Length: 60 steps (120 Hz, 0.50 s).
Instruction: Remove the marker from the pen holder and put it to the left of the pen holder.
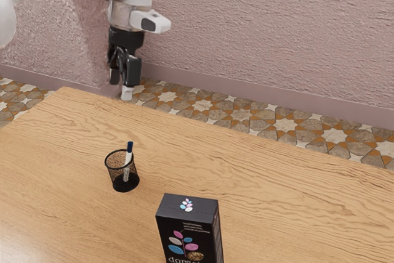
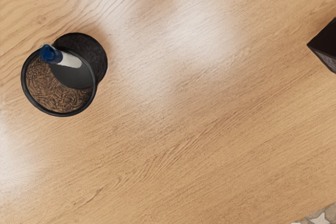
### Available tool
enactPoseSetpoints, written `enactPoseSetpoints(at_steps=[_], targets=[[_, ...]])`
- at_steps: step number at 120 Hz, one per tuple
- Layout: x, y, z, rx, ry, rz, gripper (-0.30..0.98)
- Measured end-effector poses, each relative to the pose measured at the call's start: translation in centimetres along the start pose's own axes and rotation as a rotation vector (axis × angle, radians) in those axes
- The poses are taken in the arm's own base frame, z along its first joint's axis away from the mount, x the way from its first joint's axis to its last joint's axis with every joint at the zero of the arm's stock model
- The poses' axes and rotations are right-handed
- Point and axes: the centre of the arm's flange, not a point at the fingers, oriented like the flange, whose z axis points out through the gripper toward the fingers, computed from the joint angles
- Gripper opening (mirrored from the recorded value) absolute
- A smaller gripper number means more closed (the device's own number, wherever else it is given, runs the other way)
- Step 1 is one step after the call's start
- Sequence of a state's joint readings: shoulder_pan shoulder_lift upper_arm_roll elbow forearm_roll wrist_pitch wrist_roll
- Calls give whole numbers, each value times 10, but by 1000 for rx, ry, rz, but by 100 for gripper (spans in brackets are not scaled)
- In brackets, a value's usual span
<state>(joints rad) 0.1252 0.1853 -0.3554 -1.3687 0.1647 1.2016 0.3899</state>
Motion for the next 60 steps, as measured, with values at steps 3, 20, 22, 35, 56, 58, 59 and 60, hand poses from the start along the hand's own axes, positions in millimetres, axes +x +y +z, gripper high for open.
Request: enactPoseSetpoints(at_steps=[3, 20, 22, 35, 56, 58, 59, 60], targets=[[10, 7, -1, 17, 6, 30, 69], [38, 4, 13, 49, 6, 110, 69], [43, 0, 20, 44, -4, 115, 69], [66, -35, 66, 16, -76, 123, 69], [82, -62, 137, 52, -242, 150, 69], [81, -66, 143, 50, -256, 147, 69], [81, -68, 146, 49, -262, 146, 69], [81, -69, 149, 48, -268, 145, 69]])
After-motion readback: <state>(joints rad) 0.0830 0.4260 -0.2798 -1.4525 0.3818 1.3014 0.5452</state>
